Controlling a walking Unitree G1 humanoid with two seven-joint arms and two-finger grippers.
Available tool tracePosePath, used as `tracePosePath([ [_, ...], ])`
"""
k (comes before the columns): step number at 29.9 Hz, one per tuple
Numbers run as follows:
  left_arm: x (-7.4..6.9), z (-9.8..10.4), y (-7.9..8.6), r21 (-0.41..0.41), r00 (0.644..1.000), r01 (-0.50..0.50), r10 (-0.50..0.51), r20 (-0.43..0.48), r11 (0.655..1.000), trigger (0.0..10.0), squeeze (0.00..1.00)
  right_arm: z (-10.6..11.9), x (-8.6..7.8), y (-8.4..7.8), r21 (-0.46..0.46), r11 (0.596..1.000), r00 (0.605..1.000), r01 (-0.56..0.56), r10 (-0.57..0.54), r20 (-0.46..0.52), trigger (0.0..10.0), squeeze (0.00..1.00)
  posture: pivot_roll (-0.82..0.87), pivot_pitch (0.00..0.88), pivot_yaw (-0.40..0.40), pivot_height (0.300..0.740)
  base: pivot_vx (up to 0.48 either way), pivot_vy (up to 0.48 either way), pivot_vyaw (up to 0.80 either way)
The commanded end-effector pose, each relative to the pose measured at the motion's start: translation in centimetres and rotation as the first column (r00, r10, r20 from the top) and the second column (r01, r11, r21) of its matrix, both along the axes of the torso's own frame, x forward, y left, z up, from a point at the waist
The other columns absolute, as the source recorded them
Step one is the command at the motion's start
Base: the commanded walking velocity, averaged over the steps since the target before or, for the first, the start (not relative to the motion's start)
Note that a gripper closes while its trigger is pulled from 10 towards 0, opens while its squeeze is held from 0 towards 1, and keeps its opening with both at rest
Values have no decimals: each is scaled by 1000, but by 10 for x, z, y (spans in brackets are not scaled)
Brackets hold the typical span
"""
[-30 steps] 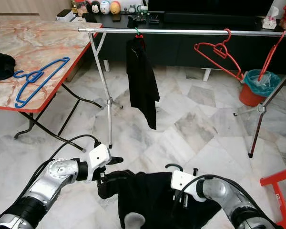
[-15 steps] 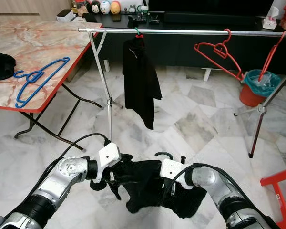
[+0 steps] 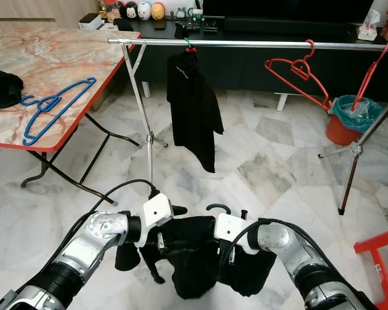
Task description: Hang hanger
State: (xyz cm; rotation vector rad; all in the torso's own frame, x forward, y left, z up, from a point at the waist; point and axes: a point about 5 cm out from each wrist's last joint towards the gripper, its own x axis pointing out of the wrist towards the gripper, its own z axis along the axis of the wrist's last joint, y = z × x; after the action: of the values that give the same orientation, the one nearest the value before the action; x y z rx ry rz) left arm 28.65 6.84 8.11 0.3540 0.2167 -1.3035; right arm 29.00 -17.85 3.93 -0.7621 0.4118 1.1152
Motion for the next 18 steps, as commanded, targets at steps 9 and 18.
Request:
tracePosePath([
  [9,3,-2,-4,17,1000,-25,25,9,1000,10000,0,14,3,13,56,997,997,-60,58,41,10000,0,-26,45,12,740,0,0,0],
  [18,3,-2,-5,10,1000,-26,26,3,1000,0,0,18,3,17,58,996,997,-68,66,41,10000,0,-26,51,13,740,0,0,0],
])
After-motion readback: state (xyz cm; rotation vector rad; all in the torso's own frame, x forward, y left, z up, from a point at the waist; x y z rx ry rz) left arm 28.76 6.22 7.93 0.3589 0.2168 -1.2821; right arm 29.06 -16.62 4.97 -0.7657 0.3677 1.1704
